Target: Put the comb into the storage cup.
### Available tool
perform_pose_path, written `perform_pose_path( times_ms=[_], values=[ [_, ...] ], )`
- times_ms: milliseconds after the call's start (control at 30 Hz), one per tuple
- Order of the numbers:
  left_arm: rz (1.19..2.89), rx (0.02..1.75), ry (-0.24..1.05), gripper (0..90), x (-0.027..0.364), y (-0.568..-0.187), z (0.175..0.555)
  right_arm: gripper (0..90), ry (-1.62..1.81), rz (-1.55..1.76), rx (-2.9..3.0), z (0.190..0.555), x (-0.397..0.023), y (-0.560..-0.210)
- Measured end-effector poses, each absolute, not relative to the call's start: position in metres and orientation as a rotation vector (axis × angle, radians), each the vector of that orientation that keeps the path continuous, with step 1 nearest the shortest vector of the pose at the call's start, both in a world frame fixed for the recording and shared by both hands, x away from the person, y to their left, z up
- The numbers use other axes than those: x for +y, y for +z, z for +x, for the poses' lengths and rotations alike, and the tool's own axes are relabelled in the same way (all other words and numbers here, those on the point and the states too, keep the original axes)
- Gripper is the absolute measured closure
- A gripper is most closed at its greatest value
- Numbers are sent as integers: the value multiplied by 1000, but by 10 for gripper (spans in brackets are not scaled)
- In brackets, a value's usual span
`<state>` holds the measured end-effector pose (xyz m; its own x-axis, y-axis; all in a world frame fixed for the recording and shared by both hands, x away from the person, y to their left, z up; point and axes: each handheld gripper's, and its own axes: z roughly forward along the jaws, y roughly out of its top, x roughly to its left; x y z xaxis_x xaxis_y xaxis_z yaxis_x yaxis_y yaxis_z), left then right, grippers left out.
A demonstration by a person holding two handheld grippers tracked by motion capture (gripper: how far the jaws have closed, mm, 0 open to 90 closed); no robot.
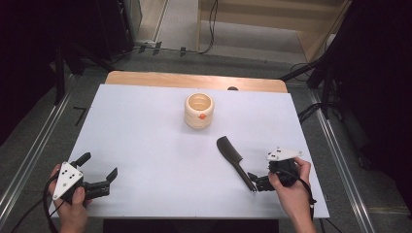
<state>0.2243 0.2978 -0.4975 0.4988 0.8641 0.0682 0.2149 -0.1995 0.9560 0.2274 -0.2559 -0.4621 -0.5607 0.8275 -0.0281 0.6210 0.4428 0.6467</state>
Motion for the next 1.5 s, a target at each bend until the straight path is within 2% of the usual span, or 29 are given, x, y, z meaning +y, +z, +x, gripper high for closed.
perform_pose_path(
  times_ms=[700, 733, 900, 1000, 1033, 1133, 1267, 1367, 1500],
  values=[
    [1713, 916, 783, 0, 297, -498, 224, 0, 669, 1290, 2510, 248, -220, -475],
    [1713, 915, 783, 0, 297, -498, 224, 118, 658, 1287, 2513, 248, -219, -477],
    [1712, 920, 785, 0, 297, -498, 225, 152, 657, 1311, 2529, 249, -217, -480],
    [1711, 921, 784, 0, 297, -498, 225, 280, 664, 1332, 2527, 249, -217, -482],
    [1711, 921, 785, 0, 297, -498, 225, 365, 671, 1351, 2528, 250, -217, -483],
    [1712, 922, 784, 0, 296, -498, 225, 407, 673, 1371, 2537, 252, -217, -485],
    [1711, 921, 784, 0, 296, -498, 225, 552, 684, 1404, 2539, 253, -218, -488],
    [1712, 921, 784, 0, 296, -498, 225, 622, 647, 1413, 2544, 253, -215, -490],
    [1713, 920, 785, 0, 296, -498, 225, 638, 618, 1402, 2539, 253, -212, -493]
  ],
)
